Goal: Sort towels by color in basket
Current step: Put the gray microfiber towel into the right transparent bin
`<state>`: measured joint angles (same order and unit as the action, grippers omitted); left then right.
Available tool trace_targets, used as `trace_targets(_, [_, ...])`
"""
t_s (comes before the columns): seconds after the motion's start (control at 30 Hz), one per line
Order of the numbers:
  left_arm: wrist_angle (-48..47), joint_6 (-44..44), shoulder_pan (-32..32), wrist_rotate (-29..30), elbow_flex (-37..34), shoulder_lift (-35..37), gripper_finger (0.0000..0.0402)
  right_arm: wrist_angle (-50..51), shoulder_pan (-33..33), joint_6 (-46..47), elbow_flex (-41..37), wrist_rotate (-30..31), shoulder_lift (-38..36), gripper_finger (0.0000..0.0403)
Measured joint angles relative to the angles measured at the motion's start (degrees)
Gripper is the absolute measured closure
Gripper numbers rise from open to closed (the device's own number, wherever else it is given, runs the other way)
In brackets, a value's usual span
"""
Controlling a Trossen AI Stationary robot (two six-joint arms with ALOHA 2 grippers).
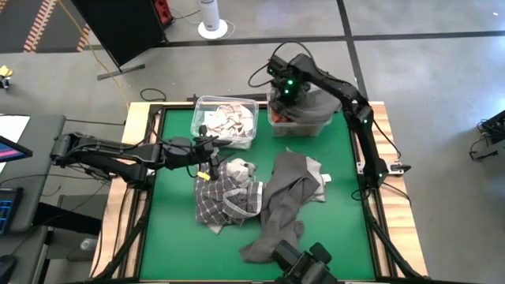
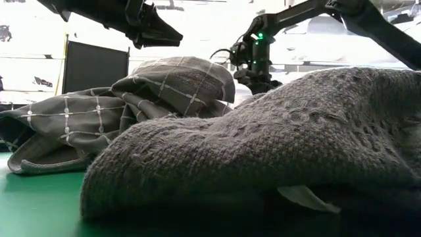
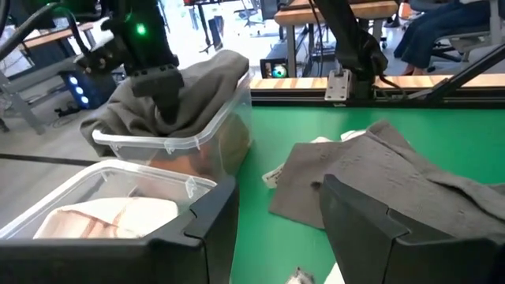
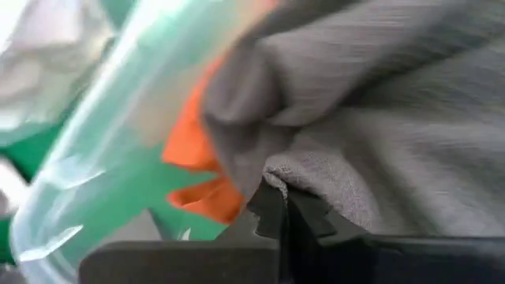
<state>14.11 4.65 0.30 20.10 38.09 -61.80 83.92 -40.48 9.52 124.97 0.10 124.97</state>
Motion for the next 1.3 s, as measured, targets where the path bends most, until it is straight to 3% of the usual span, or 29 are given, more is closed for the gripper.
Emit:
trace_targets(0.43, [-1.2, -1.3, -0.7, 0.1, 0.0, 0.0, 0.0233, 3.9, -1.8, 2.6, 0.0, 2.0, 0.0, 0.0341])
trace_targets(0.77, [-1.0, -0.8, -0.7, 0.0, 0.1, 1.5, 0.0233, 6.1, 1.1, 1.3, 1.0, 2.0, -7.5, 0.023])
trace_targets(0.97, [-1.1, -0.6, -0.7, 0.0, 0.1, 2.5, 0.0233, 6.1, -0.7, 7.5, 1.2, 6.2, -12.1, 0.0169])
trace_targets(1.3, [-0.6, 1.3, -0.7, -0.1, 0.1, 2.7, 0.0233, -1.5, -3.2, 13.6, -7.5, 6.8, -10.5, 0.018])
